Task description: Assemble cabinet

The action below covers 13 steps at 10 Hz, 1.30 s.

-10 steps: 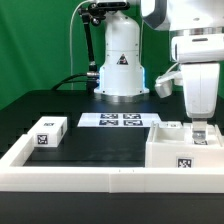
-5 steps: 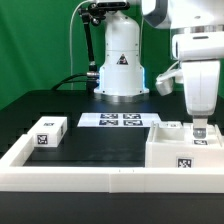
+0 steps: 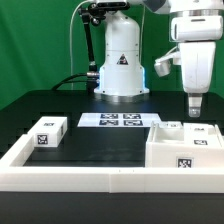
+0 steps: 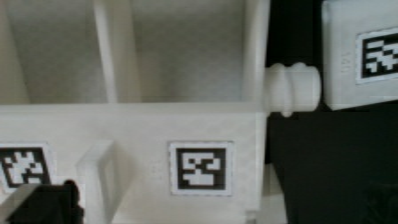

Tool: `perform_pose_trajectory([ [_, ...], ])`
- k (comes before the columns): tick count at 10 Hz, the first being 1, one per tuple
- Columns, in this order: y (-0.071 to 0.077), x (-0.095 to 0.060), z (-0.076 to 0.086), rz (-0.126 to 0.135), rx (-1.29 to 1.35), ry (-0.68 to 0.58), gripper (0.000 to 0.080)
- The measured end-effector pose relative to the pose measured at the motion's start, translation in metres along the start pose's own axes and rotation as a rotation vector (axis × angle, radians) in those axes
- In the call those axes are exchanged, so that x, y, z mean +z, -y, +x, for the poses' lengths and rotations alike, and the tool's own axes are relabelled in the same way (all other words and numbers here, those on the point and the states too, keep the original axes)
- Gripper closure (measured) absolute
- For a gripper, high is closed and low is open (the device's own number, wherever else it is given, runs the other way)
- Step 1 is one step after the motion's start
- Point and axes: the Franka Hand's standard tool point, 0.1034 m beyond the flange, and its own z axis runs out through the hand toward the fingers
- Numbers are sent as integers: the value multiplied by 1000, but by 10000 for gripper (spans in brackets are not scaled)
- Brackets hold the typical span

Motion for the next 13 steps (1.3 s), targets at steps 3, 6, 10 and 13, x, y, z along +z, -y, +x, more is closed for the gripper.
perform_pose_trajectory([
  [3,0,1,0,1,1,0,2],
  [6,30,4,-9,1,3,1,2],
  [10,68,2,-24,34,-18,31,2],
  [13,71,5,-25,39,-21,31,2],
])
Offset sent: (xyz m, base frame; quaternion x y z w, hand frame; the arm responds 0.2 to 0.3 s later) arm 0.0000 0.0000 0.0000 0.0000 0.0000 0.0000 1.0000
